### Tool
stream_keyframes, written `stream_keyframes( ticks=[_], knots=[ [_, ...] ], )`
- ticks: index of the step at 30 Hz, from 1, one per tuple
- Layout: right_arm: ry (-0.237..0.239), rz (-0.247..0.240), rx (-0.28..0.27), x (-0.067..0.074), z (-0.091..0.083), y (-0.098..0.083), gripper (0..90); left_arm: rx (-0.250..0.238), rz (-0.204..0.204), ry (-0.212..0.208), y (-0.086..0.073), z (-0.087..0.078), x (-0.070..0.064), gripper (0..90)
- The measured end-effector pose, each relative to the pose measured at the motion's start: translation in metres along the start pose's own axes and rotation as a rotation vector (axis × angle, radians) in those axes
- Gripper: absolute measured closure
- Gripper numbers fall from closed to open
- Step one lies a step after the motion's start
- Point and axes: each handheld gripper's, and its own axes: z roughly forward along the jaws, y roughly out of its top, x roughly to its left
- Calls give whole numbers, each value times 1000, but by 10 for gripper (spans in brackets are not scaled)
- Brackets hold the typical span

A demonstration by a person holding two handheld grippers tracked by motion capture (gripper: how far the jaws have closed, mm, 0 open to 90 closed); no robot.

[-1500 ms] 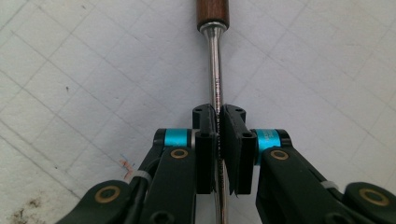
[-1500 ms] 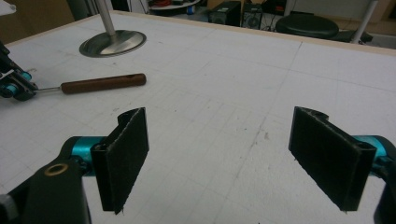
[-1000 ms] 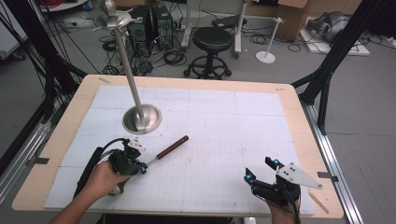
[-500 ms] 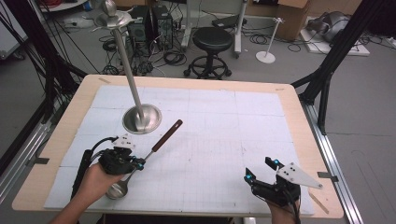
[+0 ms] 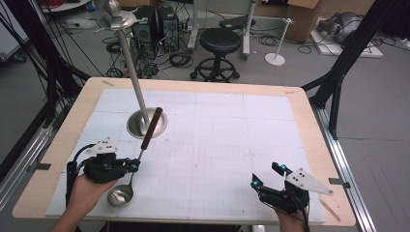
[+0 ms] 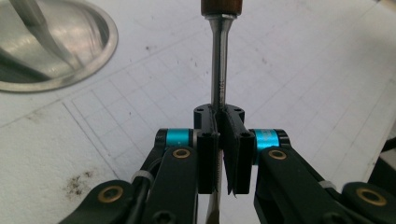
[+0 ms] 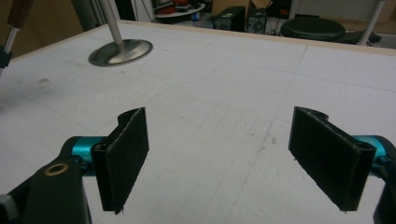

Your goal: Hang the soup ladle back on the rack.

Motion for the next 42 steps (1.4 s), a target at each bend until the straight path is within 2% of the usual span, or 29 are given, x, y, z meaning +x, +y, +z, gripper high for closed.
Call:
stream_keyframes(
  ticks=[3, 9, 15, 21, 24, 29, 37, 42],
  knots=[
    [22, 6, -17, 2, 2, 1, 188, -70, -2, 2, -1, -8, -4, 842],
    [52, 10, -33, 6, 5, 5, 188, -159, 18, 9, -2, -21, -12, 842],
    [86, -2, -40, 13, 10, 9, 188, -212, 36, 11, -6, -26, -18, 842],
    [134, 5, -65, 23, 19, 22, 188, -253, 50, 17, -7, -25, -25, 842],
    [166, 12, -76, 28, 24, 29, 188, -268, 59, 14, -8, -25, -29, 842],
    [229, 9, -107, 40, 35, 45, 196, -266, 94, 28, -7, -24, -40, 842],
    [335, -43, -124, 66, 55, 82, 252, -261, 133, 15, -4, -19, -54, 842],
    [392, -68, -138, 81, 65, 102, 272, -261, 142, 5, -2, -14, -60, 842]
  ],
)
